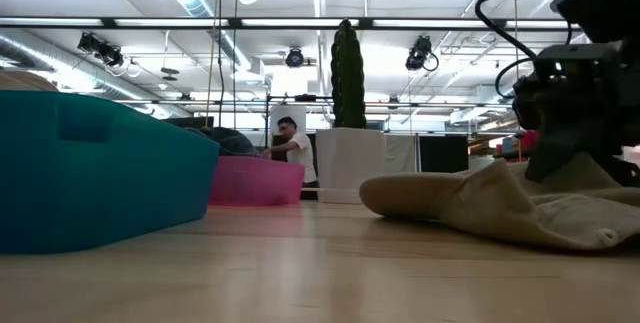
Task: Pick & Place hat
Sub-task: Put the brown cap into the blue bin
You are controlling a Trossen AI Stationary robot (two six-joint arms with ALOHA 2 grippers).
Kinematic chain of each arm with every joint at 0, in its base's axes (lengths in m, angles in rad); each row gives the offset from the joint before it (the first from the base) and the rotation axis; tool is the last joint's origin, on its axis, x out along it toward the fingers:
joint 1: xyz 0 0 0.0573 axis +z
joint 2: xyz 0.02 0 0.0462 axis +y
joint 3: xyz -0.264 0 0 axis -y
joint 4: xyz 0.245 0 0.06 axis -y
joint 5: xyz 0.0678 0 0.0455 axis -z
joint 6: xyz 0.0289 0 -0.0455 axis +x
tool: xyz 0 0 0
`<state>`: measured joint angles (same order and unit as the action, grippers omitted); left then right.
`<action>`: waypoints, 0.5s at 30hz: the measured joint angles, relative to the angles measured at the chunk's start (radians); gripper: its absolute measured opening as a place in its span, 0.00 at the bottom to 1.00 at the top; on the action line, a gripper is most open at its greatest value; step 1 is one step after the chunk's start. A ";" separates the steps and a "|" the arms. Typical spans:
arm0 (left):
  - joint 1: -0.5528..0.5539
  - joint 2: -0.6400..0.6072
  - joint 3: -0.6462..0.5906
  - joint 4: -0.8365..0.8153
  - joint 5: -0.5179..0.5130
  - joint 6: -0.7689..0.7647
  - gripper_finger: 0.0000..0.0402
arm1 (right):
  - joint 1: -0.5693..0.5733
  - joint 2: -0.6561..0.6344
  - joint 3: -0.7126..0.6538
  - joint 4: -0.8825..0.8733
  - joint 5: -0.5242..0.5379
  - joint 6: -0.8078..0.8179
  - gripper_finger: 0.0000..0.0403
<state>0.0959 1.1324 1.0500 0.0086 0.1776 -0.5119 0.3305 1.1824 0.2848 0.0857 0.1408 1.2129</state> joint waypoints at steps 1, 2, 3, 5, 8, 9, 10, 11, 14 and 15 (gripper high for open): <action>0.000 0.000 0.000 0.001 0.000 0.000 0.56 | 0.000 0.006 0.000 0.022 0.000 -0.002 0.52; 0.000 0.000 0.000 0.001 0.000 0.000 0.56 | 0.000 0.011 0.000 0.043 0.000 -0.002 0.47; 0.000 0.000 0.000 0.001 0.000 0.000 0.56 | 0.000 0.014 0.000 0.055 0.001 -0.002 0.42; 0.000 0.000 0.000 0.003 0.000 0.000 0.56 | 0.000 0.016 0.000 0.065 0.000 -0.002 0.29; 0.000 0.000 0.000 0.003 0.000 -0.002 0.56 | 0.000 0.016 0.000 0.078 -0.005 0.001 0.08; 0.000 0.000 0.000 0.003 0.000 -0.002 0.56 | 0.000 0.016 0.000 0.091 -0.014 0.001 0.05; 0.000 0.000 0.000 0.003 0.000 -0.002 0.56 | 0.000 0.016 0.000 0.113 -0.018 0.006 0.04; 0.000 0.000 0.000 0.004 0.000 -0.002 0.56 | 0.000 0.016 0.000 0.134 -0.022 0.019 0.04; 0.000 0.000 0.000 0.004 0.000 -0.002 0.56 | 0.000 0.012 0.000 0.186 -0.026 0.036 0.02; 0.000 0.000 0.000 0.004 0.000 -0.002 0.56 | 0.000 0.007 0.000 0.209 -0.026 0.036 0.02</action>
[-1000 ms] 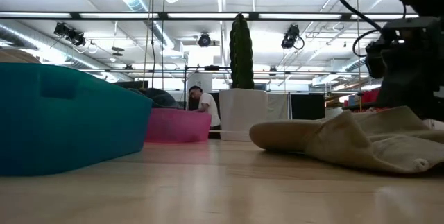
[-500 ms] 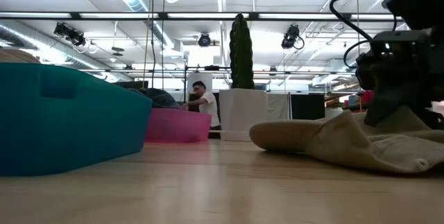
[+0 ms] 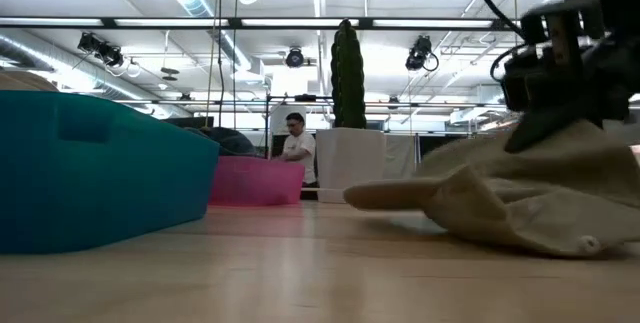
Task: Pick & Place hat
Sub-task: Put the brown cap into the blue bin
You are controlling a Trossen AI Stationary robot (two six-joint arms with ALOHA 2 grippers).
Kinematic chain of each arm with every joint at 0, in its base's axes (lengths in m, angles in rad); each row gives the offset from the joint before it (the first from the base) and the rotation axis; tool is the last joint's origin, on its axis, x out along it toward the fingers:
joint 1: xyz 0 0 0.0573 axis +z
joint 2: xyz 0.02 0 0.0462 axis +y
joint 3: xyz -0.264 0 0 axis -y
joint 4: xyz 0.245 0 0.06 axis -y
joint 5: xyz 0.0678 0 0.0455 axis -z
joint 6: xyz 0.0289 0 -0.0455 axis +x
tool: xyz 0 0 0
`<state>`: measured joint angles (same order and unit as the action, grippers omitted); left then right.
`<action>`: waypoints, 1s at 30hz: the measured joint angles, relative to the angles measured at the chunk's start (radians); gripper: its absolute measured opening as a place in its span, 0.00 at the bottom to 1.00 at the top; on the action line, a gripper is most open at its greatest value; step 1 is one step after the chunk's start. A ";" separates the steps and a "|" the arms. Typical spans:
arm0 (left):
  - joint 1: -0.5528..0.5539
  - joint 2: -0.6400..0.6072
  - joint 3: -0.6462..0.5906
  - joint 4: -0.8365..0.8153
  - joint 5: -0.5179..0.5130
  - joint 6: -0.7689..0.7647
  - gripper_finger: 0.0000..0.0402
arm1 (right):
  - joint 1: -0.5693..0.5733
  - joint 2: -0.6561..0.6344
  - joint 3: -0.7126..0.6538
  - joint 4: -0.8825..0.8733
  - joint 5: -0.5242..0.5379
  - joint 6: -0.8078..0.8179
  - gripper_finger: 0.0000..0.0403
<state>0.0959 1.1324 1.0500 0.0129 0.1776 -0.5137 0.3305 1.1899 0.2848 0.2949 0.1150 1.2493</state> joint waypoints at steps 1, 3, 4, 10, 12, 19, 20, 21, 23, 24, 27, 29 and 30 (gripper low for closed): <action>0.000 0.000 0.000 0.000 0.000 0.000 0.56 | -0.001 -0.005 0.000 0.023 0.000 0.002 0.02; 0.000 0.000 0.000 0.006 0.000 0.007 0.56 | -0.003 -0.021 0.000 0.054 0.000 0.007 0.02; 0.000 0.000 0.000 0.014 0.000 0.017 0.56 | -0.003 -0.030 0.000 0.072 0.000 0.007 0.01; -0.035 0.000 0.000 0.097 0.000 0.128 0.56 | -0.002 -0.119 0.000 0.153 0.023 0.009 0.01; -0.051 0.000 0.000 0.127 0.000 0.183 0.56 | -0.003 -0.149 0.000 0.178 0.054 0.020 0.01; -0.109 0.000 0.000 0.226 0.000 0.384 0.56 | -0.003 -0.254 0.000 0.250 0.199 0.050 0.01; -0.117 0.000 0.000 0.247 0.000 0.411 0.56 | -0.003 -0.267 0.000 0.250 0.224 0.061 0.01; -0.126 0.000 0.000 0.263 0.000 0.447 0.56 | -0.003 -0.279 0.000 0.253 0.252 0.080 0.01; -0.145 0.000 0.000 0.286 -0.013 0.526 0.56 | -0.003 -0.297 0.000 0.260 0.306 0.121 0.01; -0.155 0.000 0.000 0.290 -0.034 0.571 0.56 | -0.003 -0.304 0.000 0.265 0.334 0.144 0.01; -0.186 0.000 0.000 0.288 -0.121 0.727 0.56 | -0.003 -0.316 0.000 0.306 0.404 0.194 0.01; -0.204 0.000 0.000 0.288 -0.191 0.839 0.56 | -0.003 -0.319 0.000 0.336 0.441 0.233 0.01; -0.212 0.000 0.000 0.289 -0.225 0.895 0.56 | -0.003 -0.319 0.000 0.351 0.459 0.252 0.01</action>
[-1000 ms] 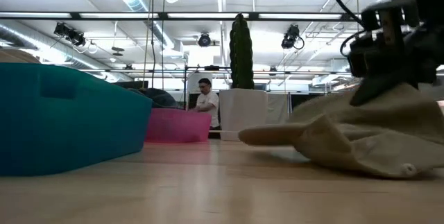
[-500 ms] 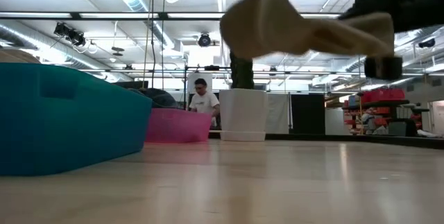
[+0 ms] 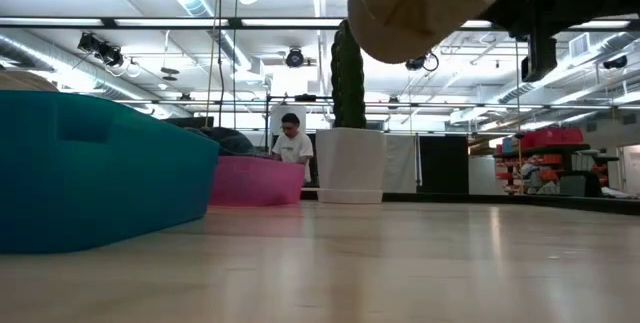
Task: Pick & Place hat
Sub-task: Put the brown cap into the blue bin
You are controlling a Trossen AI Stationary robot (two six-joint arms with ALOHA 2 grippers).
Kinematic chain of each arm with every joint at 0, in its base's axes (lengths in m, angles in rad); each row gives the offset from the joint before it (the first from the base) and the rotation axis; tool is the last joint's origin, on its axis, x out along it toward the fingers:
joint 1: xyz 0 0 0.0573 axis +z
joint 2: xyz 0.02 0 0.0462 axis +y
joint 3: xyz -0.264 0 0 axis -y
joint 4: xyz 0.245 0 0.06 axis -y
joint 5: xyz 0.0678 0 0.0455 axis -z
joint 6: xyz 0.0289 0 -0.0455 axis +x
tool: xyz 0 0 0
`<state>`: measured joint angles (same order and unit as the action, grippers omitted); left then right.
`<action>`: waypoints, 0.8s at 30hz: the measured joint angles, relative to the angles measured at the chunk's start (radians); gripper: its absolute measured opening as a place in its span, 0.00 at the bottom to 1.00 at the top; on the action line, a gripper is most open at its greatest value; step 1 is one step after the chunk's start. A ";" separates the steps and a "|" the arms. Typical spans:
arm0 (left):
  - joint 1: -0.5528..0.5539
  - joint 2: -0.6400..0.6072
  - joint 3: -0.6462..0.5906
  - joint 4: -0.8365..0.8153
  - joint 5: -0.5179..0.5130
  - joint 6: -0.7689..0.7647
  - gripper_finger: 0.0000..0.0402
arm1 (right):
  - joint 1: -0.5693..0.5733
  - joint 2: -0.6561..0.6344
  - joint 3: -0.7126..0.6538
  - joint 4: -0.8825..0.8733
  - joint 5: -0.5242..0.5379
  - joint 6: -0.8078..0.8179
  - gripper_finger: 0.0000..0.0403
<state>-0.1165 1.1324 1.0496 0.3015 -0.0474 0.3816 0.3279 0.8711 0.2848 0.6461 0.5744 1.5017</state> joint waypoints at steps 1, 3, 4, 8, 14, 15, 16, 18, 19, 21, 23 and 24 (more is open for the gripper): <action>-0.007 0.000 0.000 0.000 -0.033 0.061 0.56 | 0.000 0.000 0.000 0.012 0.016 0.019 0.01; -0.021 0.000 0.000 0.000 -0.092 0.182 0.56 | 0.000 0.000 0.000 0.031 0.050 0.067 0.01; -0.029 0.000 0.000 0.000 -0.116 0.245 0.56 | 0.000 0.000 0.000 0.035 0.068 0.092 0.01; -0.057 0.000 0.000 -0.002 -0.179 0.510 0.56 | -0.002 0.000 0.000 0.036 0.123 0.177 0.01; -0.066 0.008 0.000 -0.056 -0.208 0.632 0.56 | -0.042 0.000 0.000 0.064 0.158 0.219 0.01; -0.066 0.015 0.001 -0.079 -0.211 0.633 0.56 | -0.050 0.000 0.001 0.071 0.160 0.219 0.01; -0.066 0.023 0.002 -0.104 -0.215 0.636 0.56 | -0.058 0.000 0.003 0.072 0.160 0.221 0.01; -0.072 0.042 0.000 -0.160 -0.222 0.658 0.56 | -0.071 0.000 0.018 0.068 0.158 0.222 0.01; -0.077 0.057 0.006 -0.176 -0.225 0.676 0.56 | -0.078 0.000 0.026 0.063 0.150 0.221 0.01; -0.086 0.093 0.044 -0.206 -0.259 0.708 0.56 | -0.089 0.000 0.040 0.044 0.143 0.221 0.01; -0.098 0.134 0.097 -0.219 -0.325 0.772 0.56 | -0.096 0.000 0.053 0.030 0.141 0.219 0.01; -0.103 0.156 0.123 -0.226 -0.362 0.813 0.56 | -0.100 0.000 0.059 0.024 0.141 0.218 0.01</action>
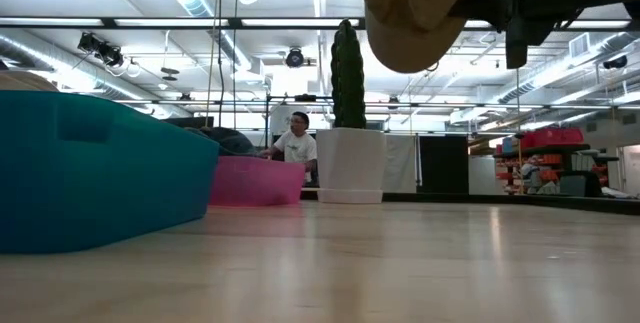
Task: Pick & Place hat
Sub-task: Put the brown cap into the blue bin
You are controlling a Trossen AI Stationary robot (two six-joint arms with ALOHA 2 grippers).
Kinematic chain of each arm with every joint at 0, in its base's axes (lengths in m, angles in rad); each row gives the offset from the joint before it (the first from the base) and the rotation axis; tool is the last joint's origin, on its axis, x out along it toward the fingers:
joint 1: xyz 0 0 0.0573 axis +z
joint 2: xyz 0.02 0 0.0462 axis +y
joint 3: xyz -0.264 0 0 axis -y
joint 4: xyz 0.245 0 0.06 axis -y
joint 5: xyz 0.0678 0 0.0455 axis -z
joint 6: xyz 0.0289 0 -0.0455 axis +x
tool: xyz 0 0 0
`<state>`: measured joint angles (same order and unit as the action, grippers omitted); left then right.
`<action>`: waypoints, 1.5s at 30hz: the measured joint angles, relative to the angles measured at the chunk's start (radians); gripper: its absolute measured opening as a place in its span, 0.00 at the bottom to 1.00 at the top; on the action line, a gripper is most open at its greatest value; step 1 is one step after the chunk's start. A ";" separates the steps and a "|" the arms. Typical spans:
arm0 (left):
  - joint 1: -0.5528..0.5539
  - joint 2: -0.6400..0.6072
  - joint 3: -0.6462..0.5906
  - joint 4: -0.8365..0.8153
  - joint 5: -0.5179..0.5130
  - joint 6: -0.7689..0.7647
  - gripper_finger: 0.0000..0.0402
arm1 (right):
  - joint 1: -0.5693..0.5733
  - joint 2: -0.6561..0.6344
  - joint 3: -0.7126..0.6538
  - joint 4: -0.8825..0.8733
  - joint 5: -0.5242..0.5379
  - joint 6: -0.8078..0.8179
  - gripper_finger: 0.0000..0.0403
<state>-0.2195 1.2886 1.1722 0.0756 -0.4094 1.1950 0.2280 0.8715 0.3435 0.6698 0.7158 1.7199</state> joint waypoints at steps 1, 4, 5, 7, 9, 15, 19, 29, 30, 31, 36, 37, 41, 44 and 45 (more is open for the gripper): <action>-0.003 0.025 0.028 -0.007 -0.031 0.042 0.56 | -0.003 0.000 0.005 -0.009 -0.001 0.000 0.01; -0.004 0.091 0.124 -0.072 -0.061 0.185 0.56 | -0.010 0.000 0.017 -0.035 0.010 0.004 0.01; -0.004 0.114 0.162 -0.116 -0.063 0.223 0.56 | -0.014 0.000 0.024 -0.044 0.009 0.007 0.01; -0.002 0.156 0.224 -0.223 -0.062 0.261 0.56 | -0.023 0.000 0.035 -0.054 0.009 0.007 0.01; 0.004 0.197 0.279 -0.317 -0.061 0.264 0.56 | -0.031 0.000 0.043 -0.057 0.009 -0.005 0.01; 0.009 0.275 0.375 -0.423 -0.066 0.290 0.56 | -0.049 0.000 0.057 -0.074 0.009 -0.016 0.01; 0.009 0.328 0.409 -0.426 -0.076 0.314 0.56 | -0.048 0.001 0.057 -0.075 0.008 -0.007 0.01; 0.031 0.441 0.413 -0.353 -0.169 0.313 0.56 | -0.048 0.001 0.057 -0.057 -0.018 -0.010 0.01; 0.034 0.449 0.413 -0.344 -0.171 0.311 0.56 | -0.048 0.001 0.057 -0.057 -0.019 -0.010 0.01; 0.038 0.455 0.413 -0.337 -0.177 0.308 0.56 | -0.048 0.001 0.057 -0.057 -0.019 -0.009 0.01; 0.050 0.482 0.412 -0.316 -0.213 0.309 0.56 | -0.048 0.001 0.057 -0.057 -0.024 -0.009 0.01; 0.050 0.482 0.412 -0.311 -0.216 0.309 0.56 | -0.048 0.001 0.057 -0.057 -0.026 -0.009 0.01; 0.056 0.480 0.412 -0.295 -0.219 0.309 0.55 | -0.048 0.001 0.057 -0.057 -0.027 -0.011 0.01; 0.065 0.480 0.413 -0.280 -0.219 0.309 0.51 | -0.048 0.001 0.057 -0.057 -0.028 -0.011 0.01; 0.069 0.480 0.413 -0.283 -0.219 0.309 0.50 | -0.048 0.001 0.057 -0.057 -0.028 -0.011 0.01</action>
<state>-0.1504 1.7691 1.5848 -0.2070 -0.6284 1.5036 0.1799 0.8722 0.4007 0.6125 0.6874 1.7088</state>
